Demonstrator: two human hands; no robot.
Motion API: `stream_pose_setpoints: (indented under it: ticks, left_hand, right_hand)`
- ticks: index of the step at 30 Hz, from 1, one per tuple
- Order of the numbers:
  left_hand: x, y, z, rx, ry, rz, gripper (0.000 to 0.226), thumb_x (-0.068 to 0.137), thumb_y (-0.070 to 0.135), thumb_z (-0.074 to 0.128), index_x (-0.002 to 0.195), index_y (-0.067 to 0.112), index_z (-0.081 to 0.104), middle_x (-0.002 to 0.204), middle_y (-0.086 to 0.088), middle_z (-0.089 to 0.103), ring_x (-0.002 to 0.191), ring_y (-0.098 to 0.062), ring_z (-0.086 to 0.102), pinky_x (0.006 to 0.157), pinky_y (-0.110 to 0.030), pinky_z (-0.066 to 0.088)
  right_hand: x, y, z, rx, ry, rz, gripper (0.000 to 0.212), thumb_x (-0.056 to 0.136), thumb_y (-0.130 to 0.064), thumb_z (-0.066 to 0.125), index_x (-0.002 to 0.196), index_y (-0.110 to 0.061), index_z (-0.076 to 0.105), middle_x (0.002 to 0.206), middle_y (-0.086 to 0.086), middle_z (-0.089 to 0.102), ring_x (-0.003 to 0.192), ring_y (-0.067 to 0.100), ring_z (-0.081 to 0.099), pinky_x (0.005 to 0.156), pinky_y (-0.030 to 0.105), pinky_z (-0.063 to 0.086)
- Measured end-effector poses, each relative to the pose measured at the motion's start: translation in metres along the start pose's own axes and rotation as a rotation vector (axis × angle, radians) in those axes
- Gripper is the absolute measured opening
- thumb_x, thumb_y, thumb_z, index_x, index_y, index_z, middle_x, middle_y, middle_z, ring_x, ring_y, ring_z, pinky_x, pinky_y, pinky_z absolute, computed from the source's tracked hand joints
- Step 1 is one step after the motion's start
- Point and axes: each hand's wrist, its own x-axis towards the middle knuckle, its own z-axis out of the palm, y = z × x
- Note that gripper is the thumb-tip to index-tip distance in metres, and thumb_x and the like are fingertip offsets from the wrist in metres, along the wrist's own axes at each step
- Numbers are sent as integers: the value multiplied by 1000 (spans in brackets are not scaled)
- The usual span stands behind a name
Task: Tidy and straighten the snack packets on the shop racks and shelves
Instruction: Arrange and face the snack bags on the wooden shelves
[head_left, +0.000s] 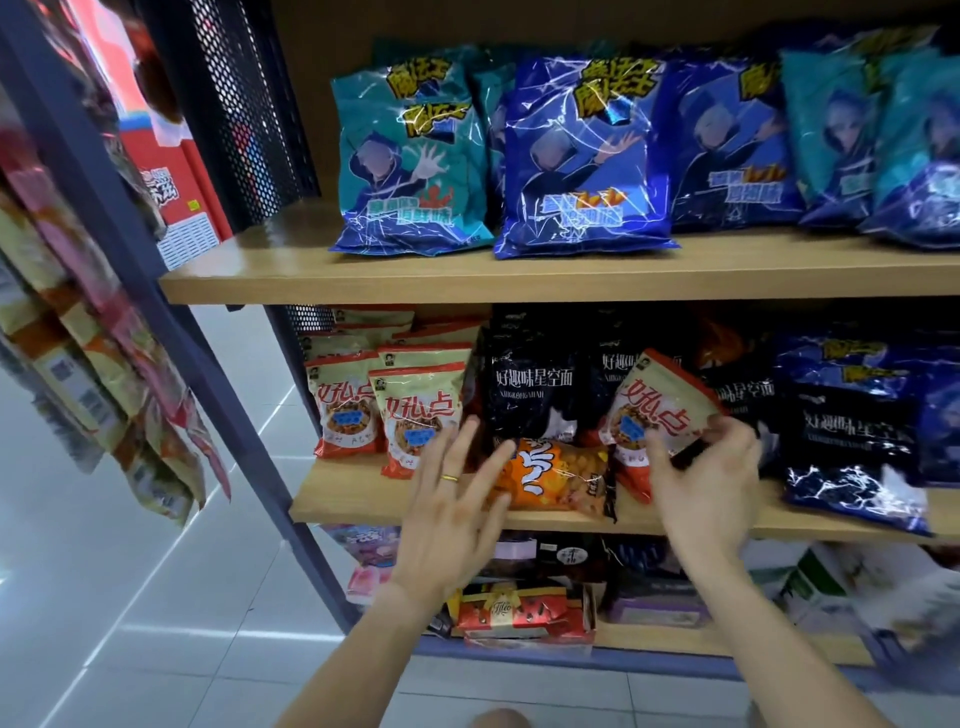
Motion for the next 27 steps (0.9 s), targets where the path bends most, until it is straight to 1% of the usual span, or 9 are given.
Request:
stream_pose_setpoints:
  ticks: [3, 7, 9, 11, 15, 18, 22, 24, 27]
  left_hand:
    - [1, 22, 15, -40, -147, 17, 53, 106, 54, 46, 155, 38, 39, 167, -2, 29, 155, -26, 22, 122, -50, 33]
    - [1, 32, 30, -63, -251, -26, 54, 106, 48, 44, 157, 35, 32, 166, -2, 29, 154, -26, 22, 119, -50, 37]
    - [1, 33, 32, -44, -245, -31, 54, 106, 45, 43, 158, 35, 30, 167, -2, 28, 155, -26, 20, 122, -50, 33]
    - [1, 35, 32, -24, -234, -22, 55, 107, 45, 40, 160, 35, 27, 169, -2, 25, 157, -26, 17, 124, -51, 27]
    - [-2, 41, 28, -60, -197, -37, 58, 108, 49, 37, 162, 38, 19, 173, 2, 9, 160, -21, 3, 128, -49, 17]
    - [-8, 46, 15, -182, -85, -100, 63, 108, 48, 44, 163, 35, 18, 173, 5, 10, 160, -16, 6, 126, -49, 24]
    - [-21, 42, -23, -469, 315, -407, 81, 93, 40, 76, 158, 26, 31, 169, 3, 21, 156, -14, 20, 120, -42, 36]
    - [-25, 22, -38, -420, 441, -493, 93, 82, 46, 85, 156, 21, 34, 168, -2, 21, 157, -15, 18, 118, -37, 34]
    - [-25, -19, -53, -288, 438, -599, 102, 76, 63, 79, 158, 27, 31, 165, -5, 24, 155, -19, 24, 115, -39, 39]
  right_hand:
    - [24, -4, 8, 16, -117, 273, 62, 85, -30, 81, 121, 4, 45, 118, 28, 61, 104, 46, 64, 77, 48, 53]
    - [48, 1, 18, 85, -160, 296, 42, 85, -18, 80, 113, 7, 60, 110, 27, 69, 103, 43, 67, 85, 47, 56]
    - [52, 3, 12, 151, -115, 207, 30, 86, -17, 78, 110, -1, 70, 103, 19, 74, 96, 35, 70, 84, 43, 58]
    - [49, -1, -2, 226, -20, 40, 25, 88, -16, 76, 111, -8, 71, 101, 12, 73, 84, 23, 69, 78, 39, 59]
    - [24, -29, -38, 354, 71, -304, 27, 90, -15, 76, 114, -10, 67, 104, 3, 64, 76, 8, 60, 69, 10, 49]
    - [0, -58, -47, 454, -22, -370, 29, 89, -17, 78, 115, -11, 68, 103, 0, 64, 80, 5, 62, 72, 13, 51]
    - [-36, -104, -21, 579, -264, -342, 27, 89, -20, 78, 114, -18, 68, 99, -5, 66, 84, 4, 65, 71, 12, 52]
    - [-53, -127, 8, 603, -396, -309, 24, 90, -20, 77, 112, -21, 68, 95, -7, 67, 84, 3, 64, 69, 9, 50]
    - [-77, -161, 60, 587, -553, -224, 21, 91, -22, 76, 110, -15, 71, 86, -13, 66, 76, -1, 63, 67, 7, 48]
